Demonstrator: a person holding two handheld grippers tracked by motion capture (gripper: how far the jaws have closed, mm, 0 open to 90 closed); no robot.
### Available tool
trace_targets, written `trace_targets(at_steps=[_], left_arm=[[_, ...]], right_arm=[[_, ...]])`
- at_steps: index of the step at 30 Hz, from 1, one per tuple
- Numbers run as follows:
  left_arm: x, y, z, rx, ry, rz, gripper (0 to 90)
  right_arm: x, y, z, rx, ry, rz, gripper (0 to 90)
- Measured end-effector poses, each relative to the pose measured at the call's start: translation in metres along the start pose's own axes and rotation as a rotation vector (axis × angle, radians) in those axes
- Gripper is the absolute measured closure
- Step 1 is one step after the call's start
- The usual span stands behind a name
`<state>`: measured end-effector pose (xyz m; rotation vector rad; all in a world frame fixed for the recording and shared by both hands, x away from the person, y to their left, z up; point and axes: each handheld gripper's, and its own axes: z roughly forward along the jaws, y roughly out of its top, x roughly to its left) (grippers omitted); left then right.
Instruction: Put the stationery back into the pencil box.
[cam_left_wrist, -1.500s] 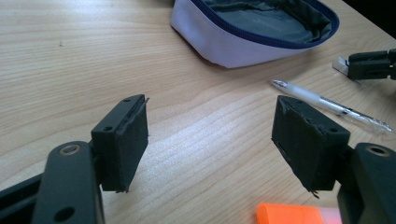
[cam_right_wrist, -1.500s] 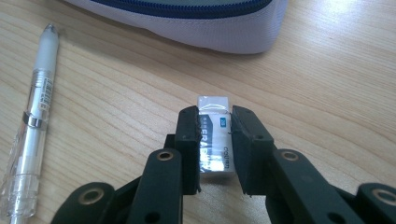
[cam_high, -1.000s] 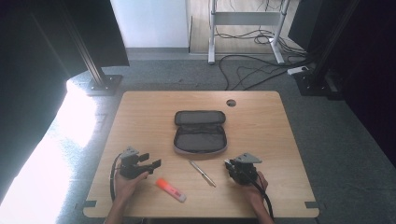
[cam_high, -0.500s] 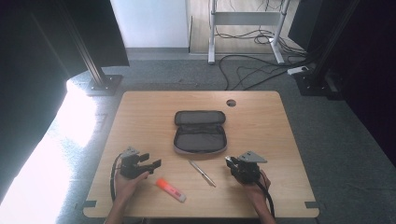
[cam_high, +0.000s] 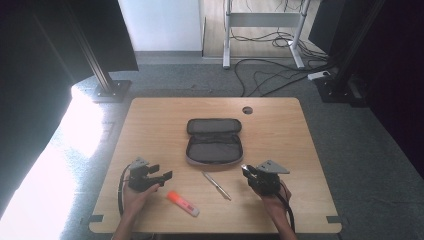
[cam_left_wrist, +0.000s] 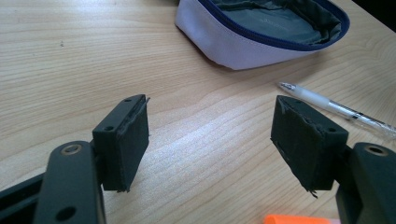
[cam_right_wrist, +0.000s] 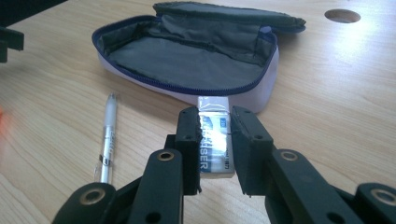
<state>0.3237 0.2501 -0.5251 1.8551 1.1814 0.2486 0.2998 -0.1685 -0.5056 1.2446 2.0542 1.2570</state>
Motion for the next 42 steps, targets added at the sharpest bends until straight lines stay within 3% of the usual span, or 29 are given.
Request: trace_targets(at_steps=[17, 42], left_arm=[[-0.002, 0.000, 0.001, 0.010, -0.005, 0.002, 28.3], [-0.004, -0.001, 0.002, 0.027, -0.013, 0.016, 28.3]], right_arm=[[0.000, 0.015, 0.000, -0.022, 0.013, -0.005, 72.5], [-0.007, 0.039, 0.040, 0.007, 0.013, 0.014, 72.6]])
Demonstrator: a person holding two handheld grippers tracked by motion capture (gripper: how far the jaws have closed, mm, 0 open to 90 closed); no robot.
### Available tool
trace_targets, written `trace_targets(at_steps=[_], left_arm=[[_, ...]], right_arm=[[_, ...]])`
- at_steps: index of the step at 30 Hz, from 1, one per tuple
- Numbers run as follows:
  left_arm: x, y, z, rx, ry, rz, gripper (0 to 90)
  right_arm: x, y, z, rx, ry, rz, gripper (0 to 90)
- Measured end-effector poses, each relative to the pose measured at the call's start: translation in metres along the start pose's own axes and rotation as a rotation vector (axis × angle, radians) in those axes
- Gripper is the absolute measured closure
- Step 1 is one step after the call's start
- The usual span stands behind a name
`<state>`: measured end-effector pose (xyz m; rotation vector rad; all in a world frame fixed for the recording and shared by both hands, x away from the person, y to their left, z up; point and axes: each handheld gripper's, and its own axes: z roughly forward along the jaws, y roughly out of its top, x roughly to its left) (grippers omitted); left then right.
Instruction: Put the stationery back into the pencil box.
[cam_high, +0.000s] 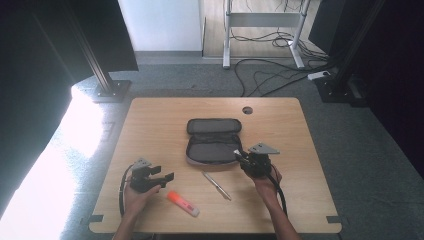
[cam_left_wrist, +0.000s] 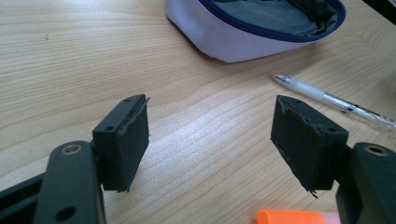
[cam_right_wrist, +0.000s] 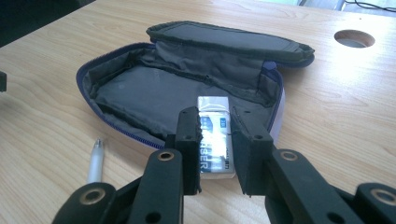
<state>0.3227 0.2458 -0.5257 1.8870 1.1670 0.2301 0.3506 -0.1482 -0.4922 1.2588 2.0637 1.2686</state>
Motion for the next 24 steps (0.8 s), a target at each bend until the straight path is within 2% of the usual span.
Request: trace_targets(at_steps=[24], left_arm=[[0.001, 0.000, 0.000, 0.005, -0.010, -0.011, 28.3]], right_arm=[[-0.008, 0.012, 0.022, 0.023, -0.014, 0.012, 72.5]])
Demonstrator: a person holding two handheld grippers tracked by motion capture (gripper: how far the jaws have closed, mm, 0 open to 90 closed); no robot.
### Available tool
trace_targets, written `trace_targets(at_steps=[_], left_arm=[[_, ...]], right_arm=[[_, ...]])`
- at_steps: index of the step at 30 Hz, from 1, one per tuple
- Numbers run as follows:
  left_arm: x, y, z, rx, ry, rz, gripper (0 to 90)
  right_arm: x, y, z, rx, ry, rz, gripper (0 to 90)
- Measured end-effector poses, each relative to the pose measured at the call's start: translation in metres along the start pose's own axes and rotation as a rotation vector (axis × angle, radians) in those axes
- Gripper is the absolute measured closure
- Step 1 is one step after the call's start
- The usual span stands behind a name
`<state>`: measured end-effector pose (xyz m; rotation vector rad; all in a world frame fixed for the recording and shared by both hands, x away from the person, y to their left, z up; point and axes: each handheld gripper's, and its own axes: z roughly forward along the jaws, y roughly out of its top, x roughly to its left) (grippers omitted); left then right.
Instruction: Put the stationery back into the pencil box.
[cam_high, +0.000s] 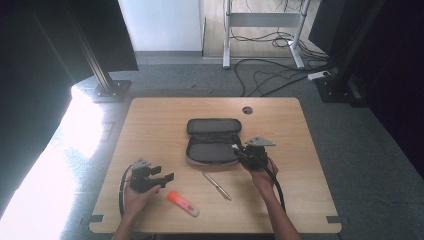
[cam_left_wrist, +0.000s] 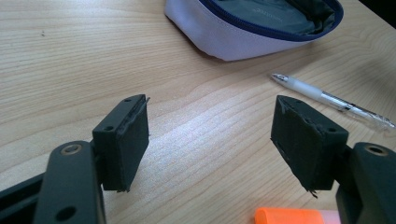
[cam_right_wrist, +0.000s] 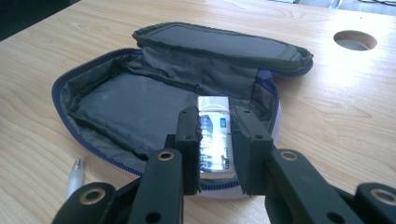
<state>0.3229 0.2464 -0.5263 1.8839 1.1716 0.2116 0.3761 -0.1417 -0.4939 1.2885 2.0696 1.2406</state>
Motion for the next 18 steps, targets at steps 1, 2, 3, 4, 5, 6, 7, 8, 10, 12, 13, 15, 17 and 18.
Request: trace_targets(at_steps=[1, 2, 3, 4, 5, 6, 7, 8, 10, 12, 13, 15, 17, 18], left_arm=[[0.000, 0.000, 0.000, 0.001, 0.000, 0.000, 28.3], [0.000, 0.000, 0.000, 0.003, -0.001, 0.001, 28.3], [0.000, 0.000, 0.001, 0.004, -0.001, 0.004, 28.3], [0.000, 0.000, 0.001, 0.004, -0.001, 0.004, 28.3], [0.000, 0.000, 0.001, 0.005, -0.001, 0.002, 28.3], [0.000, 0.000, 0.001, 0.005, -0.001, 0.002, 28.3], [0.000, 0.000, 0.001, 0.006, 0.000, 0.002, 28.3], [0.000, 0.000, 0.001, 0.007, -0.001, 0.002, 28.3], [0.000, 0.000, 0.001, 0.007, -0.002, 0.002, 28.3], [0.000, 0.000, 0.001, 0.008, -0.003, 0.000, 28.3], [0.000, 0.000, 0.001, 0.009, -0.003, 0.001, 28.3], [0.000, 0.000, 0.001, 0.010, -0.004, 0.001, 28.3], [0.000, 0.000, 0.001, 0.011, -0.004, 0.004, 28.2], [0.000, 0.000, 0.002, 0.012, -0.003, 0.004, 28.3]], right_arm=[[0.000, 0.001, 0.001, 0.002, 0.001, -0.001, 72.6], [0.000, 0.001, 0.002, 0.002, -0.001, -0.003, 72.5], [0.000, 0.002, 0.003, 0.003, -0.002, -0.005, 72.6], [0.000, 0.002, 0.004, 0.007, -0.002, -0.003, 72.5], [-0.001, 0.003, 0.005, 0.009, -0.003, -0.003, 72.6], [-0.001, 0.004, 0.006, 0.009, -0.004, -0.004, 72.5], [-0.001, 0.004, 0.008, 0.010, -0.005, -0.004, 72.5], [-0.001, 0.005, 0.009, 0.008, -0.004, -0.005, 72.5], [-0.001, 0.006, 0.011, 0.013, -0.008, -0.008, 72.6], [-0.002, 0.007, 0.014, 0.023, -0.009, -0.007, 72.6], [-0.002, 0.007, 0.016, 0.025, -0.012, -0.007, 72.6], [-0.002, 0.008, 0.020, 0.033, -0.014, -0.006, 72.5], [-0.003, 0.008, 0.024, 0.036, -0.016, -0.008, 72.5], [-0.003, 0.008, 0.025, 0.039, -0.018, -0.010, 72.5]])
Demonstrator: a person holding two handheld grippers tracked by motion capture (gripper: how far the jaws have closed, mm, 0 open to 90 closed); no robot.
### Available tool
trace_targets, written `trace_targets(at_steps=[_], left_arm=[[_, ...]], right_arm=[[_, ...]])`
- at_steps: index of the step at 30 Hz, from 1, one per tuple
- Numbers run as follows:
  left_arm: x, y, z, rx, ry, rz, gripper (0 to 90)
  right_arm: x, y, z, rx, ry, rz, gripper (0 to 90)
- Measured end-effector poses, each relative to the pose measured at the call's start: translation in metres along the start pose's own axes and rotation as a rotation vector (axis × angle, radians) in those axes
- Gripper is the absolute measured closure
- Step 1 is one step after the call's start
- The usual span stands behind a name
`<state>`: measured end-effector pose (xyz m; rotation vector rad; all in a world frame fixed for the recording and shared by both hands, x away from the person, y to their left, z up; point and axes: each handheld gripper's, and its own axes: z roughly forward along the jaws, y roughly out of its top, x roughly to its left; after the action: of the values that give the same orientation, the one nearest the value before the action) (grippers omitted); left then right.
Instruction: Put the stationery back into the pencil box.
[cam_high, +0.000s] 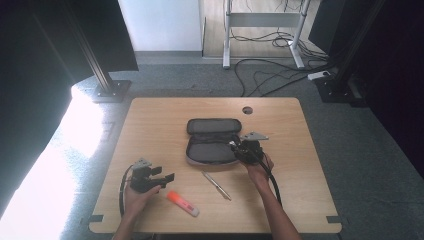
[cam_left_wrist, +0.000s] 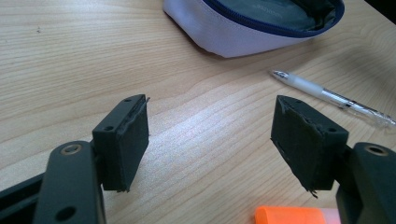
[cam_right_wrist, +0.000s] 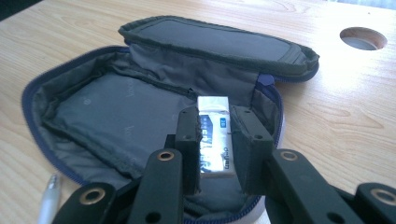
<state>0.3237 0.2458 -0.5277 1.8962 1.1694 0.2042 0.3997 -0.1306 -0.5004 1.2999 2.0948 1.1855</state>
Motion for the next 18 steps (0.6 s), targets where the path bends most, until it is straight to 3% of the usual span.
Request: trace_targets(at_steps=[18], left_arm=[[0.000, -0.001, 0.002, 0.011, 0.001, 0.002, 28.2]], right_arm=[[-0.003, -0.006, 0.024, 0.048, -0.036, -0.013, 72.3]])
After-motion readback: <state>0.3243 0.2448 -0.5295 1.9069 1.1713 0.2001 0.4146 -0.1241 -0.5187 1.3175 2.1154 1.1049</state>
